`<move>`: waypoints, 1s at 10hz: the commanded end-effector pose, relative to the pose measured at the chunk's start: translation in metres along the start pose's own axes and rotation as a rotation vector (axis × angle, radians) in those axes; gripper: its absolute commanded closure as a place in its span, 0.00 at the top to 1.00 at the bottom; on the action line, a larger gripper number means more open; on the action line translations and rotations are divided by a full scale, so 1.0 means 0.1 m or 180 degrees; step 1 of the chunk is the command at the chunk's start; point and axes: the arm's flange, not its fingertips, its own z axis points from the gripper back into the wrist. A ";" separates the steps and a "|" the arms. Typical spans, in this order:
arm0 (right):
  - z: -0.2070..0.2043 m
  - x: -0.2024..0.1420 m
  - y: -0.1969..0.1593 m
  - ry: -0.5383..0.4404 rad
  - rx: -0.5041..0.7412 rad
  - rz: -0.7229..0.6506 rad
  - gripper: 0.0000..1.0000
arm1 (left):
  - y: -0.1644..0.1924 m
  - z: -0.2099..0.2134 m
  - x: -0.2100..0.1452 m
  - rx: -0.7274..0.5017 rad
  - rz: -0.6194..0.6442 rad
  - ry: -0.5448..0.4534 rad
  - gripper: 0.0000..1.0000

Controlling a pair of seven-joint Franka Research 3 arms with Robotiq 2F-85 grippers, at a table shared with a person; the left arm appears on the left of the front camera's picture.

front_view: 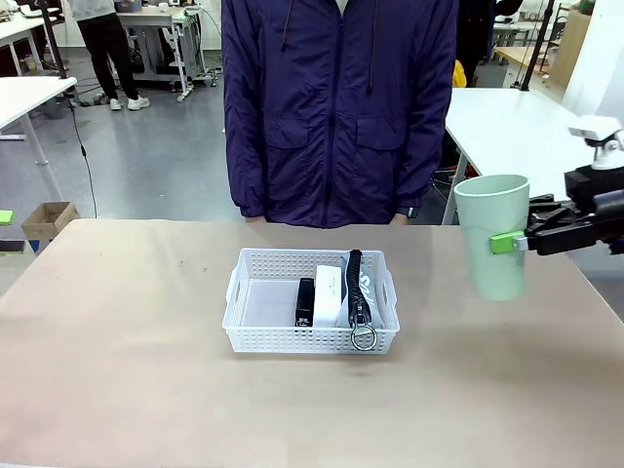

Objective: Efficiently arrange items inside the basket to fit them all.
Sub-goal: Pick up the Reusable plastic cup and place it inside the Organizing basket.

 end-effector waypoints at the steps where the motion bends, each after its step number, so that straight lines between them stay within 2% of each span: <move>1: 0.27 -0.17 -0.10 -0.0198 -0.0089 0.0071 0.00 | -0.01 -0.02 -0.02 0.0004 -0.0023 0.0005 0.74; 5: 0.27 -0.17 -0.10 -0.0198 -0.0089 0.0071 0.00 | -0.01 -0.02 -0.02 0.0004 -0.0023 0.0005 0.74; 6: 0.30 -0.17 -0.10 -0.0203 -0.0140 -0.0010 0.87 | -0.01 -0.02 -0.02 0.0004 -0.0023 0.0005 0.74; 7: 0.18 0.04 0.05 -0.0249 -0.0304 0.0053 0.87 | -0.01 -0.02 -0.02 0.0004 -0.0023 0.0005 0.74; 8: -0.05 0.32 0.28 -0.0116 -0.0352 0.0071 0.87 | -0.01 -0.02 -0.02 0.0004 -0.0023 0.0005 0.74; 9: -0.34 0.55 0.51 0.0023 -0.0286 -0.0049 0.87 | -0.01 -0.02 -0.02 0.0004 -0.0023 0.0005 0.74; 10: -0.63 0.69 0.68 0.0199 -0.0386 -0.0221 0.87 | -0.01 -0.02 -0.02 0.0004 -0.0023 0.0005 0.74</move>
